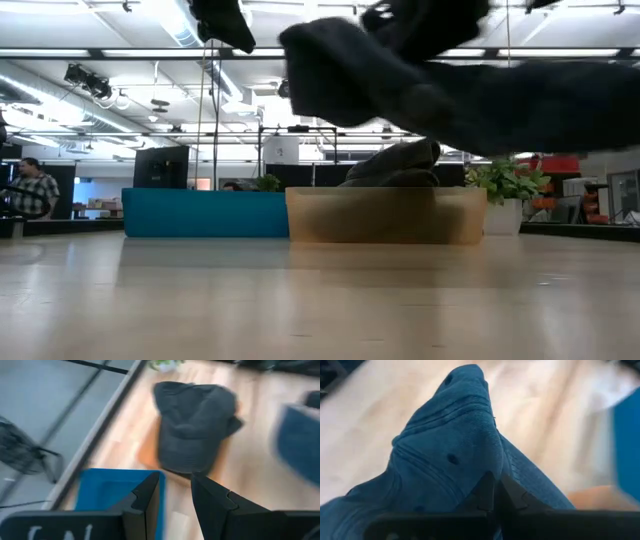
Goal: Pick & Place hat
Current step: Put the right blue cap into the blue bin
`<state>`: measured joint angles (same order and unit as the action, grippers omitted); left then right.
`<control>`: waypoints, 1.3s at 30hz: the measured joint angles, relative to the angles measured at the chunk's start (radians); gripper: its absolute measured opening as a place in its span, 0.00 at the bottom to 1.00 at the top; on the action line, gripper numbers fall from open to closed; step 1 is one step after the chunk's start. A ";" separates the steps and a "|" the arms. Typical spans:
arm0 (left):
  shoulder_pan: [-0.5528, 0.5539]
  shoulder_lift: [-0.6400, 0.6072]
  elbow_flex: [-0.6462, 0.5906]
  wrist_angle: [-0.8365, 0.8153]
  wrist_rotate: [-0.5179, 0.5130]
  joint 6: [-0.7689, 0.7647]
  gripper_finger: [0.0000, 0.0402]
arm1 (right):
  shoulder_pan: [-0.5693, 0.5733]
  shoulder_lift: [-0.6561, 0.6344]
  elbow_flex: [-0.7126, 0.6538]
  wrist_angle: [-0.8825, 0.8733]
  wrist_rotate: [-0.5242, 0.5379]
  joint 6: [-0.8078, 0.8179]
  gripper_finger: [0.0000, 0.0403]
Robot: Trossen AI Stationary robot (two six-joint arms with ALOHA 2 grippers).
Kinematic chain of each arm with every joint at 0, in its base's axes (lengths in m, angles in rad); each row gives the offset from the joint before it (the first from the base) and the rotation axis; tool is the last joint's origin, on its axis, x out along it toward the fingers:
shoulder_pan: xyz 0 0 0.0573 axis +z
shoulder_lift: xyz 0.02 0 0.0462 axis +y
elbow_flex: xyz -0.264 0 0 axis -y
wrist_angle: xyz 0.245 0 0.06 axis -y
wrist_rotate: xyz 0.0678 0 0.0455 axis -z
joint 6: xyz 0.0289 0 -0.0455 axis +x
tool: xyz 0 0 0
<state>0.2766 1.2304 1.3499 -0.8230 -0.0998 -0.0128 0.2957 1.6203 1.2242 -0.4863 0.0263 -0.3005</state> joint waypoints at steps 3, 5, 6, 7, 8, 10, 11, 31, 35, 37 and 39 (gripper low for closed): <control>-0.015 0.000 0.000 -0.001 0.067 -0.028 0.29 | -0.086 0.001 0.076 -0.045 -0.021 -0.108 0.01; -0.039 0.000 0.000 -0.006 0.079 -0.028 0.29 | -0.135 0.001 0.133 -0.085 -0.025 -0.177 0.01; -0.052 0.000 0.000 -0.012 0.081 -0.028 0.29 | -0.158 0.001 0.159 -0.096 -0.021 -0.205 0.01; -0.067 0.000 0.000 -0.017 0.082 -0.028 0.29 | -0.182 0.001 0.181 -0.098 -0.009 -0.230 0.01; -0.084 0.000 0.000 -0.023 0.082 -0.028 0.29 | -0.206 0.001 0.198 -0.087 0.006 -0.245 0.01; -0.118 0.000 0.000 -0.030 0.082 -0.017 0.29 | -0.252 0.001 0.216 -0.026 0.050 -0.257 0.01; -0.136 0.000 0.000 -0.029 0.082 -0.005 0.29 | -0.275 0.001 0.217 0.016 0.068 -0.255 0.01; -0.212 0.059 0.000 0.099 -0.211 0.156 0.29 | -0.422 0.113 0.216 0.237 0.028 -0.232 0.01; -0.212 0.098 0.000 0.097 -0.211 0.156 0.29 | -0.422 0.113 0.216 0.265 0.028 -0.237 0.02; -0.213 0.117 -0.001 0.087 -0.211 0.156 0.29 | -0.422 0.113 0.216 0.259 0.029 -0.244 0.02; -0.213 0.129 -0.001 0.079 -0.211 0.156 0.29 | -0.422 0.113 0.216 0.255 0.042 -0.244 0.02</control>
<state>0.0639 1.3598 1.3491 -0.7438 -0.3109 0.1432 -0.1261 1.7336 1.4406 -0.2311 0.0682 -0.5448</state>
